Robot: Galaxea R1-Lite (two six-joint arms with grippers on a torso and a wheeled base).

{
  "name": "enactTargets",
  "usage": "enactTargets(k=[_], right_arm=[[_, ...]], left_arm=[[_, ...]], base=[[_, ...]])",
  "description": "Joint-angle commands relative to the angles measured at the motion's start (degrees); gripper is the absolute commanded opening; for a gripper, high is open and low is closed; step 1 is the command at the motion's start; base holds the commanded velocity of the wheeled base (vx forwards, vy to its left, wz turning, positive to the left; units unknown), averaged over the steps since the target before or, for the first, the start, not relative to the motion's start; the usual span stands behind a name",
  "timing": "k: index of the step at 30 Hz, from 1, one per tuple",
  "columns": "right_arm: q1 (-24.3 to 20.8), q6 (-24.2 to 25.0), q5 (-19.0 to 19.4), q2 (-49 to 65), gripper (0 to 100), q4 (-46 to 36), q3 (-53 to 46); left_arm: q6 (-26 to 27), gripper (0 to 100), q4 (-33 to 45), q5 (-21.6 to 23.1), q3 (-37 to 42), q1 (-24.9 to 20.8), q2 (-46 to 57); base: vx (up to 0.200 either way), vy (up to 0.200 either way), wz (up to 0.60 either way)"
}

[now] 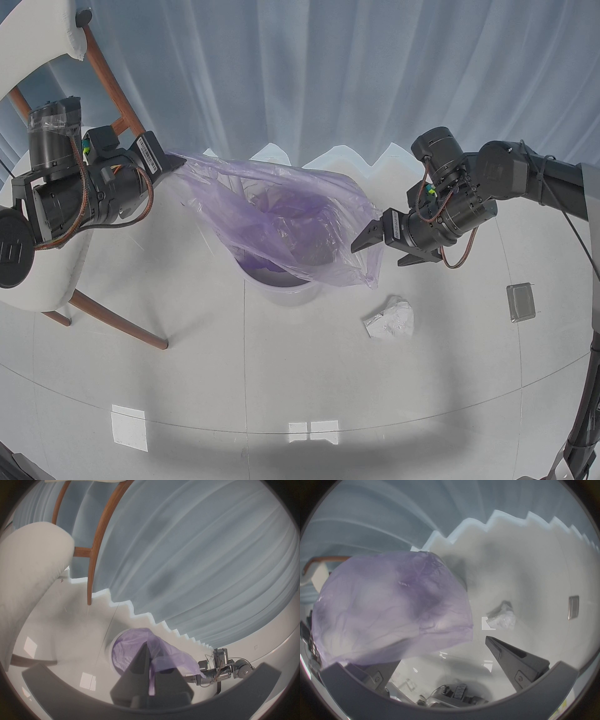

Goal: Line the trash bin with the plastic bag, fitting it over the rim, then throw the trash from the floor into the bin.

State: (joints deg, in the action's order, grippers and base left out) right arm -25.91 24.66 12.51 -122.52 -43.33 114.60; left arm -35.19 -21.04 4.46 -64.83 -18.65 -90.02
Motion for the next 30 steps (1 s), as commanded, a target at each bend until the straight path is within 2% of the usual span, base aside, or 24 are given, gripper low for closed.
enactTargets(k=[1, 2, 3, 7, 11, 12, 23, 27, 28, 30], right_arm=[[0.1, -4.4, 1.3, -3.9, 100, 1.9, 0.0], [-0.2, -5.5, 3.4, -4.6, 100, 4.4, 0.0], [-0.2, -5.6, 3.5, -4.6, 100, 4.7, 0.0], [-0.7, -11.9, 5.2, -5.1, 100, 7.5, 0.0], [-0.7, -12.4, 5.4, -4.9, 100, 9.9, 0.0], [-0.6, -12.4, 5.4, -4.8, 0, 10.9, 0.0], [0.2, -11.1, 3.1, -4.6, 0, 17.6, 0.0], [1.6, -2.9, 1.1, -4.8, 0, 20.5, 0.0], [2.0, -2.2, 1.1, -4.9, 0, 20.5, 0.0], [4.6, 3.1, 0.1, -5.5, 0, 20.6, 0.0]], left_arm=[[-0.6, 0, 2.6, 0.0, 0.4, -0.5, 1.4], [-0.6, 0, 3.9, 0.0, 0.4, -0.4, 1.6], [-0.6, 0, 3.9, 0.0, 0.4, -0.4, 1.6], [-0.6, 0, 5.5, 0.0, 0.4, -0.5, 1.6], [-0.6, 0, 5.5, 0.0, 0.4, -0.4, 1.6], [-0.6, 0, 5.6, 0.0, 0.4, -0.4, 1.6], [-0.7, 0, 5.6, 0.0, 2.0, 0.3, 1.6], [-1.1, 0, 5.6, 0.3, 2.5, 1.0, 1.5], [-1.3, 0, 5.5, 0.4, 2.5, 1.1, 1.5], [-3.7, 0, 5.3, 0.6, 2.3, 1.1, 1.4]], base=[[0.0, 0.0, 0.0], [0.0, 0.0, 0.0], [0.0, 0.0, 0.0], [0.0, 0.0, 0.0], [0.0, 0.0, 0.0], [0.0, 0.0, 0.0], [0.0, 0.0, 0.0], [0.0, 0.0, 0.0], [0.0, 0.0, 0.0], [0.0, 0.0, 0.0]])
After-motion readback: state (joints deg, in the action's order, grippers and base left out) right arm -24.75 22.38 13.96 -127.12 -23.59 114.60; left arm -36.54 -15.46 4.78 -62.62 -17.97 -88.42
